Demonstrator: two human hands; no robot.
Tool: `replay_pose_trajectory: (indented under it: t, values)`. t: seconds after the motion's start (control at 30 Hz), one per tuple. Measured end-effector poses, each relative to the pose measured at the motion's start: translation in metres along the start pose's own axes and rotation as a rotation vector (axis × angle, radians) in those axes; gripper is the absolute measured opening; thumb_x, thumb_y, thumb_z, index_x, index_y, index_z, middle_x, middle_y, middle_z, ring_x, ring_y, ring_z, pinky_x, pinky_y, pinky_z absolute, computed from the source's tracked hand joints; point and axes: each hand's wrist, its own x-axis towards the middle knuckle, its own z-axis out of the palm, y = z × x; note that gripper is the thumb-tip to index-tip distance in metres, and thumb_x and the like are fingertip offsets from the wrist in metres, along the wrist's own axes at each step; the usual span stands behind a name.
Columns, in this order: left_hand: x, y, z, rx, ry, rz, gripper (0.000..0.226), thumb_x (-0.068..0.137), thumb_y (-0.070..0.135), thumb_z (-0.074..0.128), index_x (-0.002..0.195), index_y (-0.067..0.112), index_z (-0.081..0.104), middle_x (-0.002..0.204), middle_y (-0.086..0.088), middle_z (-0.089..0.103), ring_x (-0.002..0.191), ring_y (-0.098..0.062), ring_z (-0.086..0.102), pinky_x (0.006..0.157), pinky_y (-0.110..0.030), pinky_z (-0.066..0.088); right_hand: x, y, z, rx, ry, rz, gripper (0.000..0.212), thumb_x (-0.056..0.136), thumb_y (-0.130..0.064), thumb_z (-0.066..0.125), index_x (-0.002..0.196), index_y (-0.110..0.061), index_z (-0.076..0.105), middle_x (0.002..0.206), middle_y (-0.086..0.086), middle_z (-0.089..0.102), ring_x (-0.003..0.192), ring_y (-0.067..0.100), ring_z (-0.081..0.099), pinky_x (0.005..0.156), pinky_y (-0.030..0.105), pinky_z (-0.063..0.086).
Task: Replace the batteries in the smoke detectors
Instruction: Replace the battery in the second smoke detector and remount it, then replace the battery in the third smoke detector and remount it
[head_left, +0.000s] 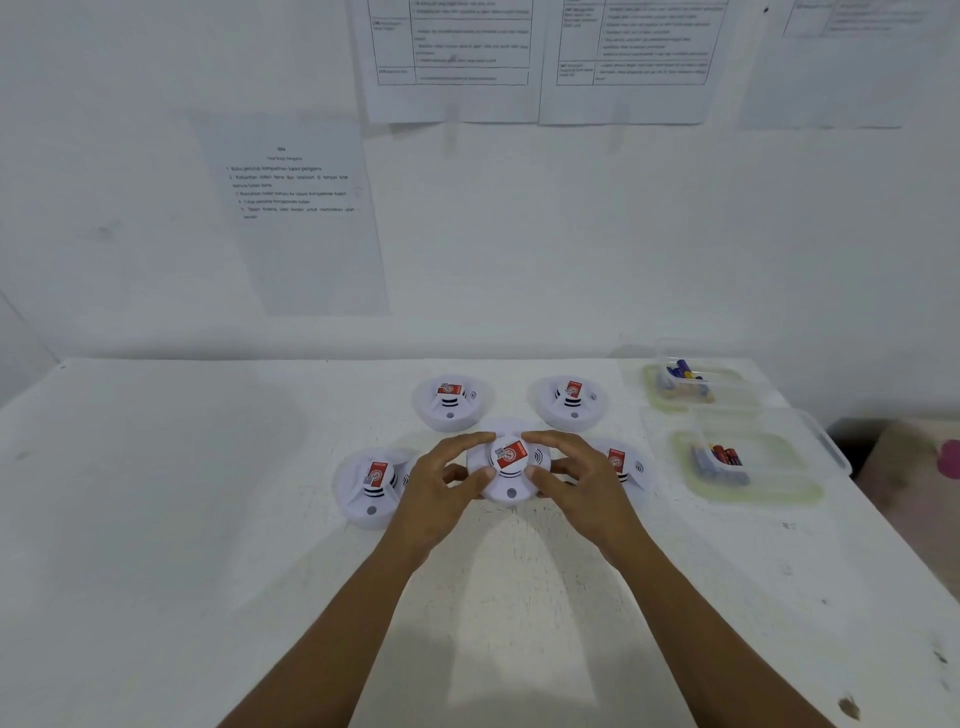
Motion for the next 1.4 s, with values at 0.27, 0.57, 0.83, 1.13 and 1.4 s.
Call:
replay_pose_trajectory:
  t: [0.27,0.57,0.83,1.13,1.4]
  values:
    - [0.0,-0.003,0.0,0.014,0.0,0.004,0.036,0.084,0.027,0.069,0.118,0.034,0.061,0.123,0.003,0.066,0.109,-0.019,0.065,0.085,-0.03,0.057,0.002,0.003,0.002,-0.013,-0.005,-0.02,0.034,0.087,-0.021,0.07,0.118,-0.034,0.061,0.122,-0.01,0.063,0.107,0.015,0.064,0.086,0.031,0.058]
    - [-0.015,-0.021,0.001,0.291,0.024,0.154,0.044,0.082,0.021,0.073,0.117,0.039,0.054,0.125,0.005,0.058,0.113,0.012,0.052,0.088,-0.005,0.042,-0.017,0.02,0.016,-0.095,0.024,-0.11,0.038,0.084,-0.01,0.073,0.12,-0.021,0.065,0.117,-0.01,0.066,0.106,0.004,0.063,0.087,0.023,0.055]
    - [-0.014,-0.028,0.006,0.434,0.076,0.145,0.041,0.085,0.027,0.068,0.109,0.05,0.045,0.111,0.034,0.049,0.102,0.022,0.05,0.088,0.001,0.034,-0.013,0.032,0.027,-0.16,0.052,-0.122,0.034,0.088,-0.013,0.068,0.121,-0.018,0.065,0.116,-0.005,0.068,0.105,0.004,0.063,0.09,0.019,0.052]
    - [-0.006,-0.038,0.007,0.548,0.021,0.099,0.038,0.092,0.041,0.055,0.128,0.038,0.044,0.137,0.005,0.054,0.126,-0.011,0.047,0.11,-0.021,0.03,-0.009,0.04,0.039,-0.159,0.108,-0.116,0.042,0.087,-0.06,0.051,0.125,-0.043,0.058,0.13,0.002,0.061,0.12,0.018,0.058,0.105,0.037,0.046]
    - [-0.008,-0.013,-0.063,1.033,0.028,0.562,0.042,0.093,0.037,0.048,0.124,0.013,0.063,0.129,-0.006,0.063,0.121,-0.024,0.058,0.098,-0.036,0.049,-0.017,0.035,0.039,-0.367,0.196,-0.204,0.044,0.094,-0.044,0.044,0.13,-0.023,0.058,0.139,-0.005,0.055,0.129,0.008,0.048,0.108,0.022,0.036]
